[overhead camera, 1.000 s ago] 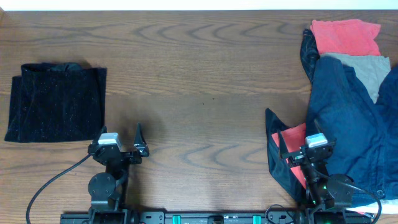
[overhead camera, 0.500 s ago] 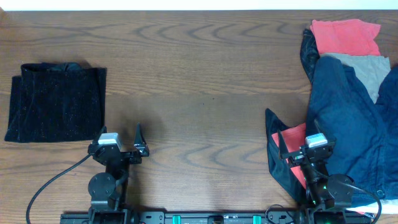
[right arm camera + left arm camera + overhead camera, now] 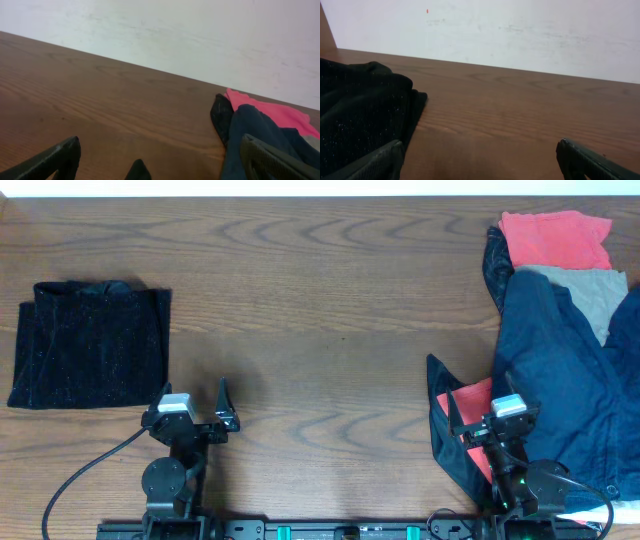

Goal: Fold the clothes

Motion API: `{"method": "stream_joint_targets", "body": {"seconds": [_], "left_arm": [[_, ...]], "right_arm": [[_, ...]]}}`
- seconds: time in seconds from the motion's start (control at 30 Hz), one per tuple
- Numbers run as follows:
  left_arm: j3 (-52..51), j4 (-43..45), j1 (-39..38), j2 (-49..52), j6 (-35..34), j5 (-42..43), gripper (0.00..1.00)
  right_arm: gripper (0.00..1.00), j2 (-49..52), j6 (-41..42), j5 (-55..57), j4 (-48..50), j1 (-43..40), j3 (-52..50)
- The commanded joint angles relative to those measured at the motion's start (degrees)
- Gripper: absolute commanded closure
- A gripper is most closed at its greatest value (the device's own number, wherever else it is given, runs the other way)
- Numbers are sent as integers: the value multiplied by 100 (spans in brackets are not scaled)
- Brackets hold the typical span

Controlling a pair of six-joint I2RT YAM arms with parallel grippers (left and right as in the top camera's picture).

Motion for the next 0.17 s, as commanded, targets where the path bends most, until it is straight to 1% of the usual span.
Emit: {"method": "stream_joint_targets", "body": {"seconds": [0.0, 0.13], "left_arm": [[-81, -249, 24, -31, -11, -55, 2], [-81, -249, 24, -31, -11, -57, 2]], "right_arm": [[1, -31, -79, -44, -26, -7, -9], [1, -31, -81, -44, -26, -7, -9]]}}
